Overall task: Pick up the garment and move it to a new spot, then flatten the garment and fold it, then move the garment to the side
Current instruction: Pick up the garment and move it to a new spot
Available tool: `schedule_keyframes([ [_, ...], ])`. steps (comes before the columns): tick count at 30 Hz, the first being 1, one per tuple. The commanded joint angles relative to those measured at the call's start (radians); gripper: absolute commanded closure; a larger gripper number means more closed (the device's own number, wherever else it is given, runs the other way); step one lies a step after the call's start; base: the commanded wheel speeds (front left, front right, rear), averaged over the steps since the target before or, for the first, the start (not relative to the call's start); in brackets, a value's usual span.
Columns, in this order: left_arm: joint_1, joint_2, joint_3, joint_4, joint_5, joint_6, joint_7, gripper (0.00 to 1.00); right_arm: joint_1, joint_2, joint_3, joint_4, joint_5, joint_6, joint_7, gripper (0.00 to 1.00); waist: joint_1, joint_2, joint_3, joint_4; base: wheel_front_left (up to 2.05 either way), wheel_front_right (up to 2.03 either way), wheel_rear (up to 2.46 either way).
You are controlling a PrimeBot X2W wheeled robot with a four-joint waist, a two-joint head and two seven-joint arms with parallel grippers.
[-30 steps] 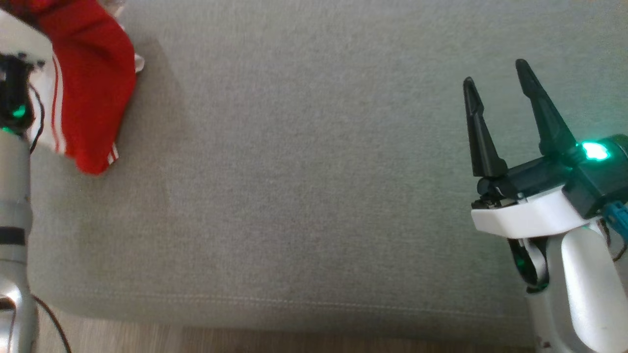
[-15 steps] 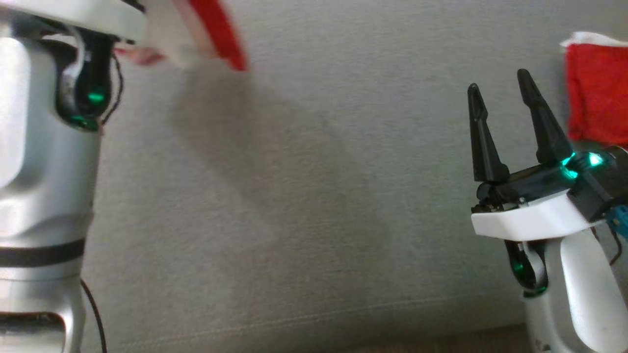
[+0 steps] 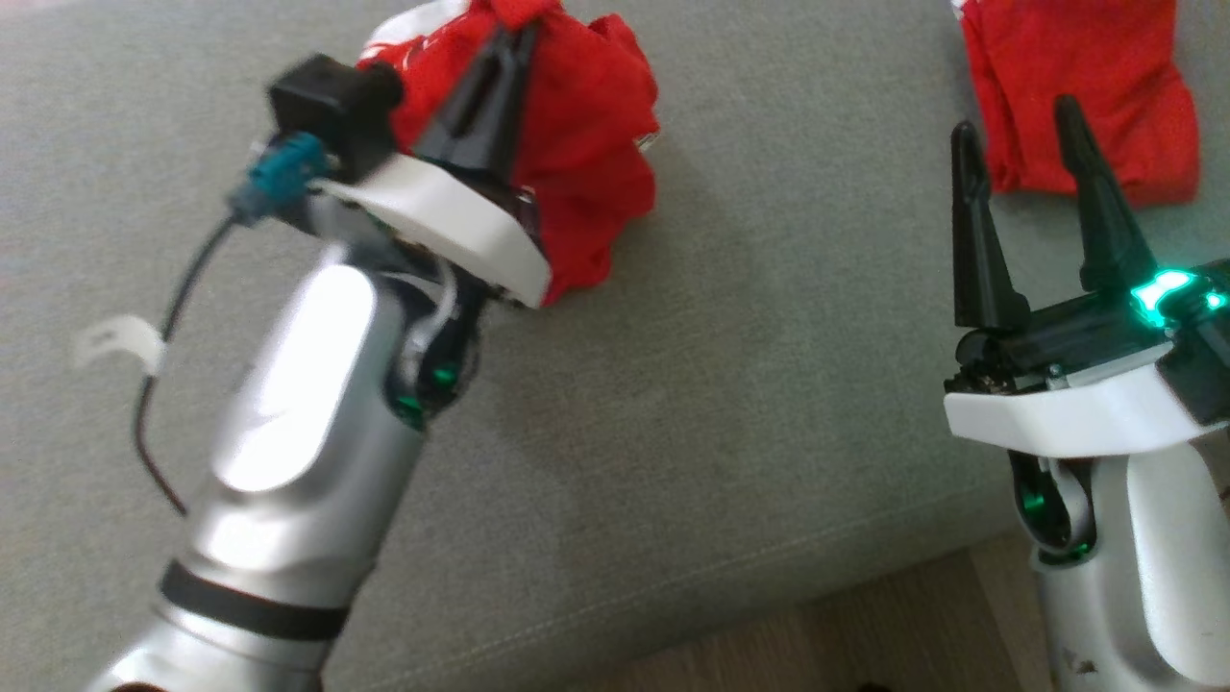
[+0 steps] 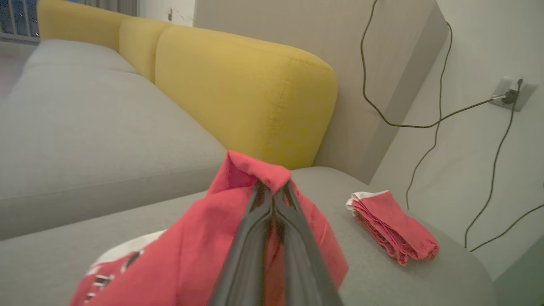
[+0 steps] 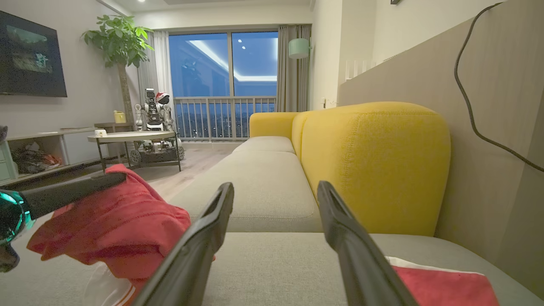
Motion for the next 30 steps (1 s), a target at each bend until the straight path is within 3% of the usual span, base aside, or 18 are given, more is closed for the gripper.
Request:
schedule_keyframes([
  [1, -0.023, -0.004, 0.015, -0.024, -0.012, 0.009, -0.015, 1.0, -0.03, 0.005, 0.015, -0.041, 0.008, 0.0, -0.006, 0.0, -0.0001, 0.0, 0.02, -0.02, 0.0, 0.0, 0.0],
  [8, -0.039, -0.045, -0.073, 0.03, -0.053, 0.048, -0.077, 1.0, -0.048, 0.005, -0.01, -0.068, 0.027, 0.0, -0.006, 0.0, -0.0001, 0.0, 0.039, -0.06, 0.0, 0.0, 0.0],
  [9, -0.042, -0.046, -0.099, 0.044, -0.062, 0.048, -0.078, 0.62, -0.049, 0.005, -0.014, -0.069, 0.027, 0.0, -0.006, 0.0, -0.0001, 0.0, 0.04, -0.063, 0.0, 0.0, 0.0],
  [10, -0.044, -0.047, -0.135, 0.05, -0.082, 0.042, -0.077, 0.03, -0.049, 0.005, -0.018, -0.069, 0.028, 0.0, -0.006, 0.0, -0.0001, 0.0, 0.039, -0.067, 0.0, 0.0, 0.0],
  [14, -0.058, -0.047, -0.246, 0.031, -0.17, 0.043, -0.134, 0.0, -0.049, 0.005, -0.032, -0.06, 0.04, 0.0, -0.006, 0.0, -0.0001, 0.0, 0.031, -0.07, 0.0, 0.0, 0.0],
  [18, -0.079, -0.048, -0.284, 0.001, -0.207, 0.055, -0.183, 0.0, -0.044, 0.005, -0.035, -0.051, 0.051, 0.0, -0.006, 0.0, -0.0001, 0.0, 0.013, -0.046, 0.0, 0.0, 0.0],
  [24, -0.087, -0.028, -0.23, -0.03, -0.148, 0.069, -0.2, 0.0, -0.029, 0.005, -0.015, -0.032, 0.037, 0.0, -0.006, 0.0, -0.0001, 0.0, -0.026, 0.008, 0.0, 0.0, 0.0],
  [30, 0.035, 0.082, -0.107, -0.104, -0.013, 0.096, -0.202, 0.0, 0.007, 0.005, -0.005, 0.009, -0.008, 0.0, -0.006, 0.0, -0.0001, 0.0, -0.097, 0.099, 0.0, 0.0, 0.0],
])
